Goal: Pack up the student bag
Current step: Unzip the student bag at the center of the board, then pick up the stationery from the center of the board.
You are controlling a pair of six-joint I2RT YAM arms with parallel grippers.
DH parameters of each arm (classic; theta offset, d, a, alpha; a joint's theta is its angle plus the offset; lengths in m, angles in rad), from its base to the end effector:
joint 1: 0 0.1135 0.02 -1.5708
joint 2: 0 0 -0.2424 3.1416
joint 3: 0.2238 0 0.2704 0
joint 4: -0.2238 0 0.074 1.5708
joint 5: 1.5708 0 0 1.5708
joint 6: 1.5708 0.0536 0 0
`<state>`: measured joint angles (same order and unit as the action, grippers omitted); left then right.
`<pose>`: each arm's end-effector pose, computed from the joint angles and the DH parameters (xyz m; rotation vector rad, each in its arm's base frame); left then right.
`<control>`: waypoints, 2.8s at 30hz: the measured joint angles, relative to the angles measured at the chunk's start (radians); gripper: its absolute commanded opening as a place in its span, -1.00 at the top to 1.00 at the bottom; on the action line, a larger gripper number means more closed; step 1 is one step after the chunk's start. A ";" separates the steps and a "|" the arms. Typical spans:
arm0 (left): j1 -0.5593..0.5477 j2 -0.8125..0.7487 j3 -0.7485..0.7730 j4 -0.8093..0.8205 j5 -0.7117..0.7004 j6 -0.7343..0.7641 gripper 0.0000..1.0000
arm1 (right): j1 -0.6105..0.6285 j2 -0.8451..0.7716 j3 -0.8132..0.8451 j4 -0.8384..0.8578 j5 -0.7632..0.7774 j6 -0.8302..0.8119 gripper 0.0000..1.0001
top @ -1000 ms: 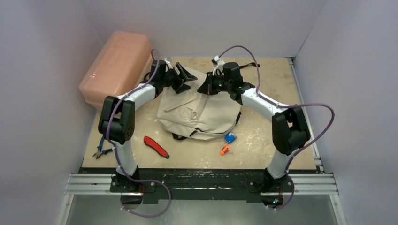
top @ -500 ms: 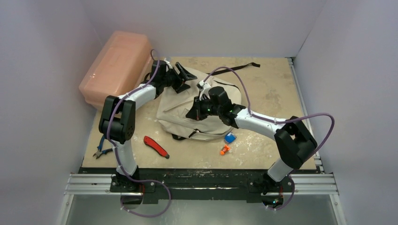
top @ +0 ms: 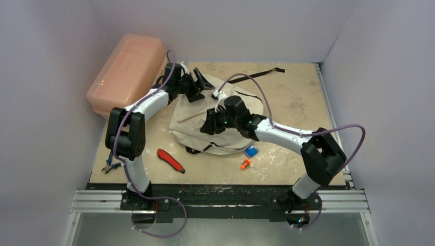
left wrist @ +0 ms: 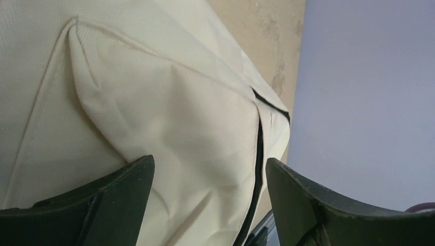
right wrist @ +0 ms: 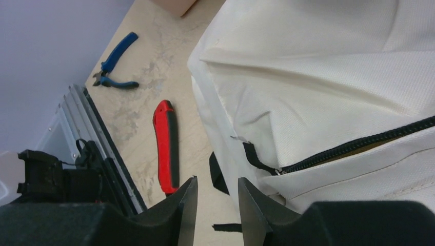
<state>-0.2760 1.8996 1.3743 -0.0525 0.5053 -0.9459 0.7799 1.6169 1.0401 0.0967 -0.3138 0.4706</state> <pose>0.4334 -0.1497 0.1966 -0.4554 2.2937 -1.2095 0.2697 0.2901 0.2044 -0.5477 2.1421 1.0639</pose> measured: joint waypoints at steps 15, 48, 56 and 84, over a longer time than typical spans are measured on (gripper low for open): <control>-0.001 -0.506 -0.322 -0.349 0.064 0.268 -0.63 | -0.013 -0.536 -0.098 -0.428 0.317 0.006 -0.72; -0.150 -0.749 -0.470 -0.400 0.038 0.274 -0.61 | -0.013 -0.443 -0.445 -0.655 0.343 0.856 -0.33; -0.150 -0.752 -0.473 -0.404 0.038 0.278 -0.61 | -0.008 -0.424 -0.470 -0.622 0.387 0.902 -0.16; -0.097 -0.478 -0.089 -0.493 -0.069 0.399 -0.46 | -0.027 -0.642 -0.335 -0.563 0.450 0.415 1.00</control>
<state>-0.3725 1.4216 1.2854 -0.5457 0.4358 -0.5465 0.7532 0.9752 0.7052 -0.4667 0.1360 0.8852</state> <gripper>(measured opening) 0.740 0.389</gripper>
